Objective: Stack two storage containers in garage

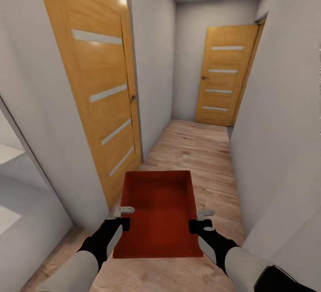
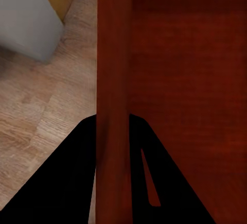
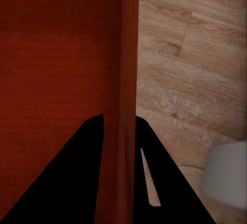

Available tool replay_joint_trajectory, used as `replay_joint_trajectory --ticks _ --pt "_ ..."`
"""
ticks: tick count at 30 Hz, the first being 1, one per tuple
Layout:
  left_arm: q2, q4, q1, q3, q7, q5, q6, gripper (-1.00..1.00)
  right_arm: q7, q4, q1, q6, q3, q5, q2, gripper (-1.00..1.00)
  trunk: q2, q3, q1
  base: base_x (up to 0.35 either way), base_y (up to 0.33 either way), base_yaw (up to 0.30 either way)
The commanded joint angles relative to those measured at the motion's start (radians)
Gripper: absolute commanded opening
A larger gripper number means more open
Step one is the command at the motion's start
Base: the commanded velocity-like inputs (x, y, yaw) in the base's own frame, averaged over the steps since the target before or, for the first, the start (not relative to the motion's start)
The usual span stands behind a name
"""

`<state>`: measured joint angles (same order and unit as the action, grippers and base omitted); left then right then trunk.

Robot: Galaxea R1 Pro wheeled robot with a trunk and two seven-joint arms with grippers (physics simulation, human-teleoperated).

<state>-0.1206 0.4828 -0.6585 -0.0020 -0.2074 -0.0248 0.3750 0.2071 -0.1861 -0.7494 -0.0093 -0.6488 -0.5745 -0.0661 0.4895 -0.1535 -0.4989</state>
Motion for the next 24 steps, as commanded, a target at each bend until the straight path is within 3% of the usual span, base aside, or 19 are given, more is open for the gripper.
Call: replay_joint_trajectory --ticks 1,13,24 --pt "0.009 -0.006 0.0 -0.003 -0.009 0.014 0.01 -1.0 0.026 -0.003 -0.002 -0.003 0.033 0.015 0.015 -1.0 0.002 -0.002 -0.001 0.323 0.0 -0.244" --pt "0.009 -0.006 0.0 -0.003 -0.009 0.014 0.01 -1.0 0.026 -0.003 -0.002 -0.003 0.033 0.015 0.015 -1.0 0.002 -0.002 -0.001 0.323 0.0 -0.237" --pt "0.009 -0.006 0.0 -0.003 -0.009 0.014 0.01 -1.0 0.026 -0.003 -0.002 -0.003 0.032 0.016 0.015 -1.0 0.002 -0.002 -0.001 0.322 0.0 -0.015"
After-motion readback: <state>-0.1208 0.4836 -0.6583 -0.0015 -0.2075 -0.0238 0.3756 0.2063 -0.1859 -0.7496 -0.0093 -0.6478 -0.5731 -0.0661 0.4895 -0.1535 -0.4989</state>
